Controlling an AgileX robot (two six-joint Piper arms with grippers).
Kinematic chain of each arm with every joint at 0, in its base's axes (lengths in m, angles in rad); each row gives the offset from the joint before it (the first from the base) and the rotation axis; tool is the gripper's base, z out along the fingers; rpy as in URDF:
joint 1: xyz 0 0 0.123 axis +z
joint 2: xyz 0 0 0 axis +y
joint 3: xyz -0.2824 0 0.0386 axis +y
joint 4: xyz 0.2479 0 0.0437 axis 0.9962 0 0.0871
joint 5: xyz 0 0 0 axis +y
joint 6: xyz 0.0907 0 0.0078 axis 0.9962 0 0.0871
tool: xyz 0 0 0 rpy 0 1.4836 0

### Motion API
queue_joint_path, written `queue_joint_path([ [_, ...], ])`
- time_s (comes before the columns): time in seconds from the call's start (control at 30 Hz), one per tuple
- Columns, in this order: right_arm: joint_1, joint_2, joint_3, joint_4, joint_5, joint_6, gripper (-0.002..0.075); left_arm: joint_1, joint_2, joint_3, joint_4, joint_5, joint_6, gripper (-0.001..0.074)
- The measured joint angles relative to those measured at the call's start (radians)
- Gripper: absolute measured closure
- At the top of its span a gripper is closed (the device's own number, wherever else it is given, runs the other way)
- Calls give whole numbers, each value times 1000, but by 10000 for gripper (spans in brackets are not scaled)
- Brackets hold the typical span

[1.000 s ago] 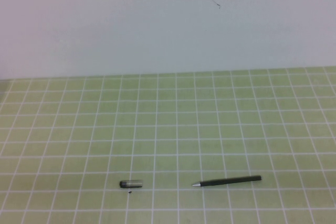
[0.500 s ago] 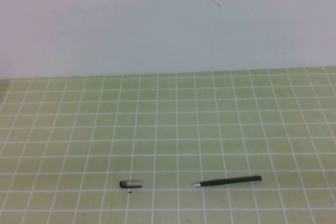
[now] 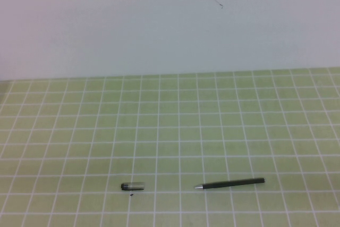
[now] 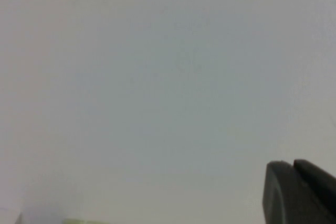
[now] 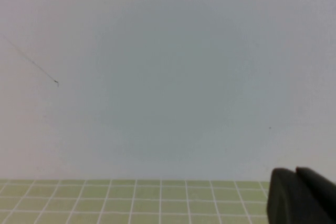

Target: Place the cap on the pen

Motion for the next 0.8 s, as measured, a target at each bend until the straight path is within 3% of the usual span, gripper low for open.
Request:
queue_joint_path([
  [0.33,0,15,-193,0,258,-7,727,0,109,-26,-43,58,2,735],
  [0.53,0,201,-381,23,396,-26,727,0,214,-70,-62,115,38,735],
  [0.67,0,345,-525,53,510,-146,727,-2,255,-98,-110,147,93,735],
  [0.8,0,541,-716,148,783,-312,727,-2,297,-158,-186,280,217,735],
])
